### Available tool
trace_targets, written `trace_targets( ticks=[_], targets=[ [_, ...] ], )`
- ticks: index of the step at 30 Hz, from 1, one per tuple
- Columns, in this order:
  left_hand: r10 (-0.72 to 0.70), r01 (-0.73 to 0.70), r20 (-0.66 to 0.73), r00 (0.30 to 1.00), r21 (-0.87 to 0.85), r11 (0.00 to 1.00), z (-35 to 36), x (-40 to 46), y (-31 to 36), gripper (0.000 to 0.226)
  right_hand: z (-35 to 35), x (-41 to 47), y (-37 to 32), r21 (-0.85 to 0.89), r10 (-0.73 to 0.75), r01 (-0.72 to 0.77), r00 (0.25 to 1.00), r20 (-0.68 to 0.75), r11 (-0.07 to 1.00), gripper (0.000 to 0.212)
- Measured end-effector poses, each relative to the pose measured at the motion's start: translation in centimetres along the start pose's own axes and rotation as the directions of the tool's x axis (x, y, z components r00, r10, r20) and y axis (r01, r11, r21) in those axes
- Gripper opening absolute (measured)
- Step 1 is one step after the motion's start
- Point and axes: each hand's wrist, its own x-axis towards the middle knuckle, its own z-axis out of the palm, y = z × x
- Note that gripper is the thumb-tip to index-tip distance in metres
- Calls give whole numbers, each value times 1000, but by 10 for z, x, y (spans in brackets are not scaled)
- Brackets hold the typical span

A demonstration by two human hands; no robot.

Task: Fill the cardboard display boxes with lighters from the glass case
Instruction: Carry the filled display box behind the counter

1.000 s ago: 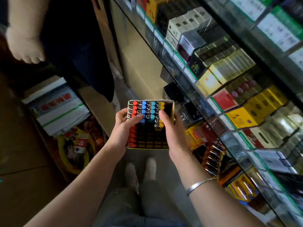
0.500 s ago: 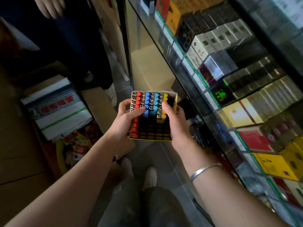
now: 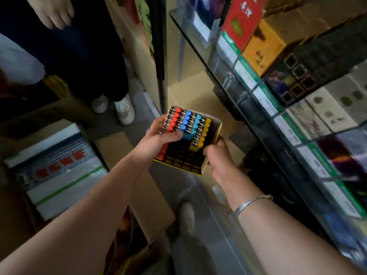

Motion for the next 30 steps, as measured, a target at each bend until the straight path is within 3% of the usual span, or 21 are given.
trace_targets(
  ticks=[2, 5, 9, 16, 18, 21, 23, 26, 30],
  targets=[
    [11, -12, 29, 1000, 8, 1000, -6, 28, -1, 53, 7, 30, 4, -73, -19, 14, 997, -69, 997, 31],
    [15, -18, 70, 997, 43, 999, -13, 71, -6, 35, 14, 74, 10, -193, -37, 3, 985, -169, 981, 32],
    [19, -20, 24, 1000, 19, 1000, -22, 127, -20, 21, 20, 123, 15, -202, 8, -63, 966, -259, 977, 34],
    [80, -79, -31, 996, 50, 996, -19, 189, -21, 39, 27, 179, 3, -209, -66, -14, 926, -373, 978, 35],
    [57, -55, -83, 995, 20, 998, -16, 197, -15, 51, 28, 186, 0, -132, -36, -16, 925, -378, 991, 32],
    [132, -134, -138, 982, -2, 991, -12, 202, -15, 42, 34, 191, -3, -45, -13, -4, 923, -384, 999, 29],
    [193, -214, -266, 944, -50, 976, -8, 201, -18, 34, 42, 192, -8, 32, 1, 13, 921, -391, 999, 29],
    [171, -246, -445, 879, -116, 962, -5, 200, -28, 50, 56, 194, -16, 152, 25, 42, 910, -414, 987, 29],
    [137, -204, -345, 928, -165, 965, 2, 205, -39, 52, 70, 195, -17, 255, -90, 234, 877, -471, 938, 33]
  ],
)
